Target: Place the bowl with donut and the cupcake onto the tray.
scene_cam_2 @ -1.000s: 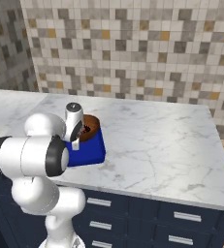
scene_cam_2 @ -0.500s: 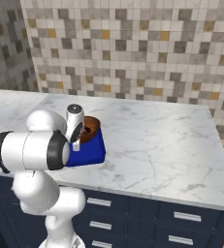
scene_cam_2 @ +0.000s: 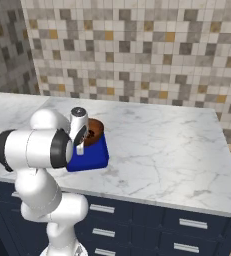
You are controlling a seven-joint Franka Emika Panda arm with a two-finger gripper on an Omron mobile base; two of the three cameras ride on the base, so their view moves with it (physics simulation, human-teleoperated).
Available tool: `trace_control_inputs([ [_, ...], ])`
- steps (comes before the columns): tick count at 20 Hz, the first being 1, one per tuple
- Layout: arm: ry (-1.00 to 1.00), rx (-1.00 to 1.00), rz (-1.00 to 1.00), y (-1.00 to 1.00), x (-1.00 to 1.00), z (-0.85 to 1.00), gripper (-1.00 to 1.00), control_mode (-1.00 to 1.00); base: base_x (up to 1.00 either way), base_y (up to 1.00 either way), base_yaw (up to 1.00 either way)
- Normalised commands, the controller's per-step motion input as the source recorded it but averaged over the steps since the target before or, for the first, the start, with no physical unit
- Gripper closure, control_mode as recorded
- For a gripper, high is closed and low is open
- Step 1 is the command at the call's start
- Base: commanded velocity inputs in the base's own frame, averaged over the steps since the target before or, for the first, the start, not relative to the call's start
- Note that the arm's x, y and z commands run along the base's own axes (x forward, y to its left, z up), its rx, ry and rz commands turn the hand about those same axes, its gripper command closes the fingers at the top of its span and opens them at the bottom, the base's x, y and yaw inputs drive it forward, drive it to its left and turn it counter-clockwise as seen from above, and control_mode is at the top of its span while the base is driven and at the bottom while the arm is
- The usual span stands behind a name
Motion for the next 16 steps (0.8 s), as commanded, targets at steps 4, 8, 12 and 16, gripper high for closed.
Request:
trace_control_inputs([
  [4, 0.00, 0.00, 0.00, 0.00, 0.09, -0.01, 1.00, -1.00, 0.00, 0.00, 0.00],
  [8, 0.00, 0.00, 0.00, 0.02, 0.01, 0.00, -1.00, -1.00, 0.00, 0.00, 0.00],
  [12, 0.00, 0.00, 0.00, 0.00, 0.00, 0.00, -1.00, -1.00, 0.00, 0.00, 0.00],
  [16, 0.00, 0.00, 0.00, 0.00, 0.00, 0.00, -1.00, -1.00, 0.00, 0.00, 0.00],
])
